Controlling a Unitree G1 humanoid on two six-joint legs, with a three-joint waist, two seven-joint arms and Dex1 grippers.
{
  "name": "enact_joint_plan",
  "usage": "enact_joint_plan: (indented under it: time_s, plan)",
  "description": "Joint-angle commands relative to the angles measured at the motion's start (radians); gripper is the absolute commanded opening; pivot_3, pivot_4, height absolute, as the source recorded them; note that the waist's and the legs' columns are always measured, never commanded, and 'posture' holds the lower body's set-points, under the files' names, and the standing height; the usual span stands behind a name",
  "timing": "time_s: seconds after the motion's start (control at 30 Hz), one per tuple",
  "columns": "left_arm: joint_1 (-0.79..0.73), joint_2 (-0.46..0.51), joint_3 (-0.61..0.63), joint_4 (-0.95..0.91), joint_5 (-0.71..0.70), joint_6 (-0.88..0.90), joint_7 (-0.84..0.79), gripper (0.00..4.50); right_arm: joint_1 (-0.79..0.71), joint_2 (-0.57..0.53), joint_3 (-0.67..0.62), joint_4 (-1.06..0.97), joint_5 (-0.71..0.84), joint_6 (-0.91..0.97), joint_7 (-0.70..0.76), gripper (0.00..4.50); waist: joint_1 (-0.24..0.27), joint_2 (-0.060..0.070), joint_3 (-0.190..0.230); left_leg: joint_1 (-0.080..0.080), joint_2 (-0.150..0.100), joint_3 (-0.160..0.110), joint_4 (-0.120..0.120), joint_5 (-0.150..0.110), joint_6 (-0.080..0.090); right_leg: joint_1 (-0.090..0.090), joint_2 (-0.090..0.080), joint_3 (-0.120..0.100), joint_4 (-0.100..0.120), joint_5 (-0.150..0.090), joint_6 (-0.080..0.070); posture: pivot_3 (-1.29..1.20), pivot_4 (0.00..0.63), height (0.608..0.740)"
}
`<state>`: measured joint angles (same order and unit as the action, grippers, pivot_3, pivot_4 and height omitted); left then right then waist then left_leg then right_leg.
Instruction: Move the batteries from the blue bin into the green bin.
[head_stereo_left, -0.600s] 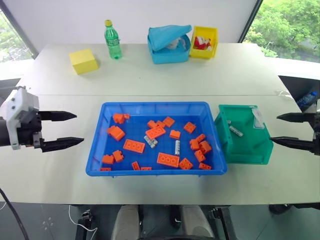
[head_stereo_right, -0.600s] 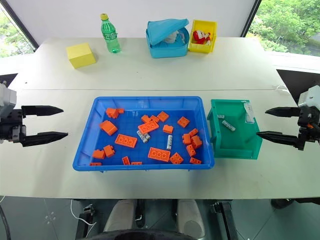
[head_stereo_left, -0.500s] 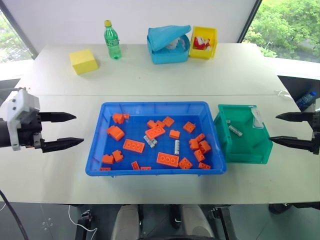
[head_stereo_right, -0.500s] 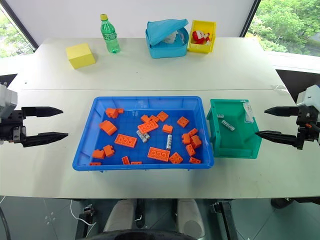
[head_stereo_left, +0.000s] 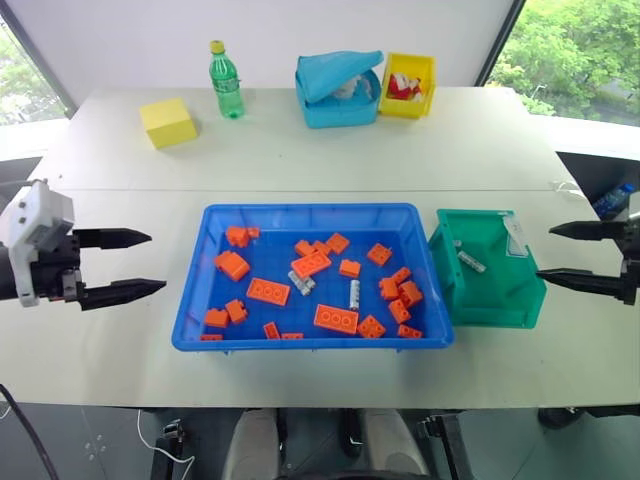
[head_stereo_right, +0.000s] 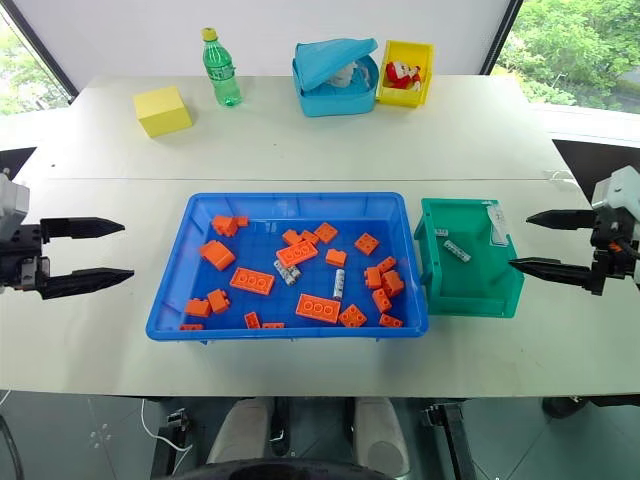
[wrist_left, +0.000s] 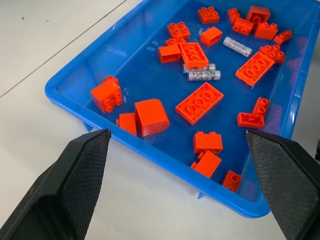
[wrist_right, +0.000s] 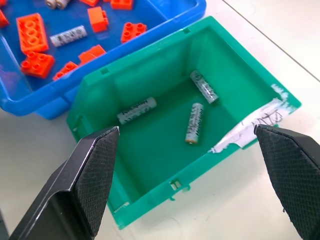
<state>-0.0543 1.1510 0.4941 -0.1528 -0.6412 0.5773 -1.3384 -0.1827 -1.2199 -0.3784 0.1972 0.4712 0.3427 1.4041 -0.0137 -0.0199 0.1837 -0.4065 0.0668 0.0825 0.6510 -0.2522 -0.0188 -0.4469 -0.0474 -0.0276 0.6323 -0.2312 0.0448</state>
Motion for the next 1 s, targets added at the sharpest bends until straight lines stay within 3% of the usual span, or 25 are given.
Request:
enact_joint_plan:
  time_s: [0.03,0.2,0.33,0.47,0.57,0.77,1.0]
  plan:
    - [-0.028,-0.01,0.014,-0.016,-0.011,-0.026,0.005,4.5,-0.07,-0.005,0.019,0.029,-0.017,-0.036,0.006,4.44,-0.001,0.0,0.0,0.0,0.0,0.0,0.0,0.0,0.0,0.0,0.0,0.0,0.0,0.0,0.0,0.0,0.15,0.736]
    - [-0.076,-0.049,-0.017,-0.037,-0.054,0.005,0.035,4.5,-0.278,0.021,0.155,0.029,-0.022,-0.014,0.041,4.44,-0.005,0.001,0.0,0.001,0.0,0.0,0.001,0.0,0.0,0.0,0.0,0.001,0.002,0.0,-0.001,0.0,0.15,0.736]
    - [-0.085,-0.074,-0.069,-0.084,-0.058,0.006,0.042,4.5,-0.489,0.109,0.305,0.023,-0.061,-0.01,0.079,4.44,-0.007,0.001,0.0,0.001,0.0,0.0,0.001,0.0,0.0,0.0,0.001,0.001,0.003,0.001,0.0,0.0,0.15,0.736]
    - [-0.081,-0.079,-0.111,-0.139,-0.065,0.01,0.032,4.5,-0.683,0.265,0.457,0.049,-0.112,-0.019,0.127,4.44,-0.007,0.001,0.001,0.0,0.0,0.0,0.001,0.0,0.0,-0.001,0.002,0.001,0.003,0.002,0.002,0.0,0.15,0.736]
    - [-0.064,-0.077,-0.147,-0.173,-0.042,-0.013,0.014,4.5,-0.822,0.448,0.604,0.126,-0.199,-0.09,0.163,4.44,-0.007,0.001,0.001,0.001,0.001,0.0,0.001,0.0,0.0,-0.001,0.002,0.001,0.005,0.003,0.003,0.0,0.15,0.736]
    - [-0.047,-0.078,-0.157,-0.226,-0.058,0.005,0.033,4.5,-0.952,0.692,0.771,0.38,-0.352,-0.288,0.205,4.44,0.004,0.001,0.001,-0.004,0.0,0.0,0.005,0.001,-0.001,-0.009,0.002,0.002,0.017,0.002,0.002,0.0,0.15,0.736]
    - [0.025,-0.093,-0.09,-0.305,-0.085,0.045,0.088,4.5,-1.015,0.852,0.879,0.621,-0.449,-0.512,0.21,4.44,-0.003,0.001,0.001,-0.006,0.0,0.0,0.011,0.001,-0.001,-0.008,0.001,0.002,0.017,0.003,0.003,0.0,0.15,0.736]
